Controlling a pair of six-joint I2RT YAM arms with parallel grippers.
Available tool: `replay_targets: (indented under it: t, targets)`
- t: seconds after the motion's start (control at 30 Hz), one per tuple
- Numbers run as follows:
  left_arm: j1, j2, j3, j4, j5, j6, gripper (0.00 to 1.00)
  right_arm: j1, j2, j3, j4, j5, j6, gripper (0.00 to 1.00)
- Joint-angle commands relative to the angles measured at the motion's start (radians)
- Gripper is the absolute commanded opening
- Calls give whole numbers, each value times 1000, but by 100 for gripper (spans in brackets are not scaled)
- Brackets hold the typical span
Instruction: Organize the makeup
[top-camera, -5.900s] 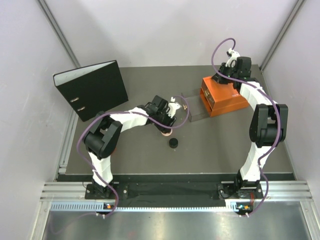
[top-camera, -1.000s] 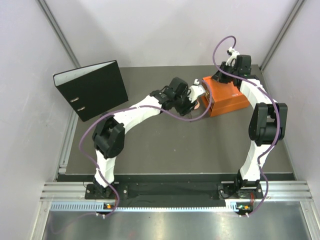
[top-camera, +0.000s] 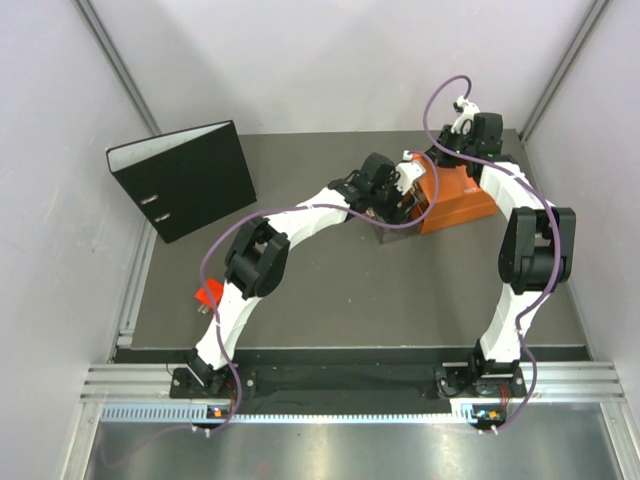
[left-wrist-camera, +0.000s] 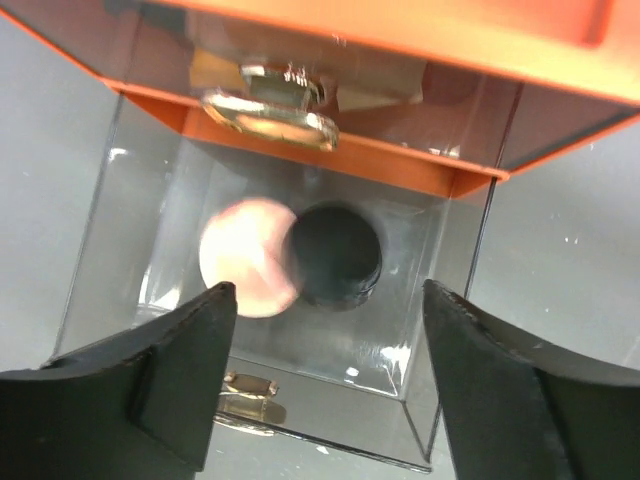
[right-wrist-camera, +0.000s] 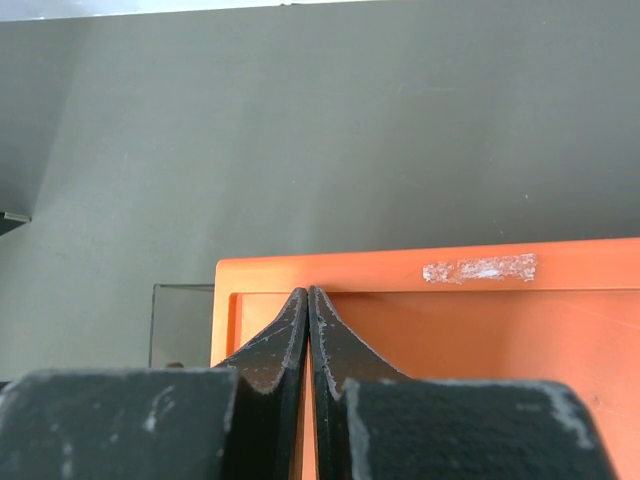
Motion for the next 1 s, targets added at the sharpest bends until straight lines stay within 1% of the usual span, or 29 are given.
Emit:
replay_targets:
  t: [0.0,0.07,0.17,0.27,0.37,0.4,0.43,0.5,0.57,0.6,0.7,0.87,0.97]
  targets:
    - [-3,-16,58,73,-1,9,84,5,145,-127,-381,82,-60,0]
    - [-3,-27,62,75,-24,15,88,7,143,-127,-379,82,-58,0]
    - [-3,-71,59,87,-75,39,91,7,140,-124,-379,82,-58,0]
    - [2,-139,13,133,-106,81,94,7,142,-123,-381,81,-57,0]
    - [13,-220,-82,188,-104,105,97,7,143,-121,-381,82,-57,0]
    - [26,-261,-143,209,-95,104,99,5,143,-121,-381,81,-58,0]
    - [37,-282,-173,225,-87,90,99,5,143,-121,-382,82,-58,0]
    - [74,-331,-254,251,-19,73,99,5,143,-121,-382,81,-58,0]
    - [103,-355,-300,254,18,32,99,5,145,-119,-381,82,-57,0]
    - [130,-374,-340,246,53,23,99,5,143,-119,-382,81,-57,0]
    - [170,-404,-415,230,95,6,99,5,143,-121,-381,82,-58,0]
    - [198,-409,-509,226,118,9,99,4,146,-119,-381,84,-57,0]
    - [203,-383,-523,231,146,7,99,4,148,-115,-382,84,-57,0]
